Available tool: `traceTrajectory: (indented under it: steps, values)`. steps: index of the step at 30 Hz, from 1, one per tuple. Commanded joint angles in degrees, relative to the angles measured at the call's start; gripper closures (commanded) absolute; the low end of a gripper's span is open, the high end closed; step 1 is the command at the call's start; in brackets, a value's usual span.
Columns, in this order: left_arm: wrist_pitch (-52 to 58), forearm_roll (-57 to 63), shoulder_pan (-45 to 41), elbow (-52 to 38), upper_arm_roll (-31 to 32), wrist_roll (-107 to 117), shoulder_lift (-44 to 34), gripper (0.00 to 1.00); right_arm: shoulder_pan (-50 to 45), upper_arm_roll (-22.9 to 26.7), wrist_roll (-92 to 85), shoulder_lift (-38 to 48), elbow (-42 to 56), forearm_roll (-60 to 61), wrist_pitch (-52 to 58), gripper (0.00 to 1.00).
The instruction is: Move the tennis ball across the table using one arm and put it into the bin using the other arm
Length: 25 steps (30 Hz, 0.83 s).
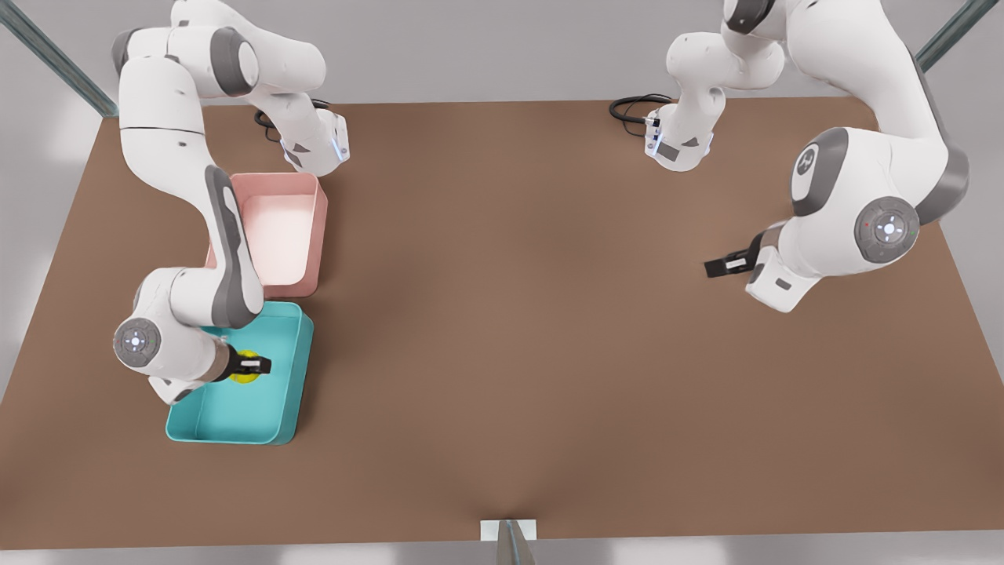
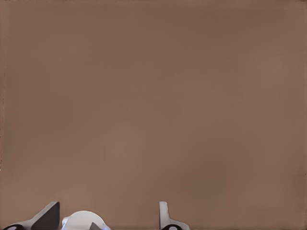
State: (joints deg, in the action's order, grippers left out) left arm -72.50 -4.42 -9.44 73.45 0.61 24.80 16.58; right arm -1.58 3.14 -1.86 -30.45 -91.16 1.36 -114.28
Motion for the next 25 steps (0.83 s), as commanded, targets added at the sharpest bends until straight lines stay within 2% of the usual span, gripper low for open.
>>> traceTrajectory:
  steps: [1,2,3,9,11,12,13,14,17,19,25]
  values:
    - [1.22,-0.06,0.21,-0.85,0.00,-2.66,-0.15,0.00,0.44,0.55,-32.24,-1.10,0.19,-1.45,6.79,0.24]
    - [1.75,-0.06,-0.14,-0.85,0.09,-2.39,-0.15,0.00,0.96,0.55,-31.98,-2.07,0.28,-1.27,6.79,0.01]
    - [1.75,-0.15,-0.14,-0.76,0.09,-2.39,-0.06,0.00,1.14,0.55,-32.07,-2.42,0.28,-1.19,6.79,0.00]
    - [1.75,-0.24,0.13,-0.68,0.80,-2.30,0.12,0.00,1.14,0.55,-28.21,-2.95,2.91,2.24,7.93,0.00]
    - [1.75,-0.15,0.13,-0.76,0.80,-2.30,0.12,0.00,-0.52,-0.15,-6.77,-2.16,5.90,2.59,15.66,0.00]
    - [1.84,-0.15,0.13,-0.68,0.80,-2.39,0.12,0.00,-1.76,-0.15,-2.28,-0.23,5.90,2.15,18.83,0.00]
    - [1.84,-0.15,0.13,-0.68,0.80,-2.39,0.12,0.00,-1.76,-0.06,-2.89,3.53,5.38,1.89,20.41,0.00]
    - [1.84,-0.24,0.13,-0.68,0.80,-2.39,0.12,0.00,-1.06,0.20,-5.09,10.84,2.39,1.28,21.30,0.00]
    - [1.84,-0.24,0.30,-0.59,0.80,-2.39,0.12,0.00,-0.09,1.17,-7.37,20.07,2.21,-0.31,28.68,0.00]
    - [1.93,-0.24,0.30,-0.50,0.80,-2.48,0.12,0.00,0.44,1.34,-7.64,28.24,-4.02,-0.57,28.77,0.00]
    - [2.02,-0.24,0.13,-0.41,0.80,-2.39,0.20,0.00,0.44,1.26,-7.28,29.57,-4.38,-1.10,29.03,0.00]
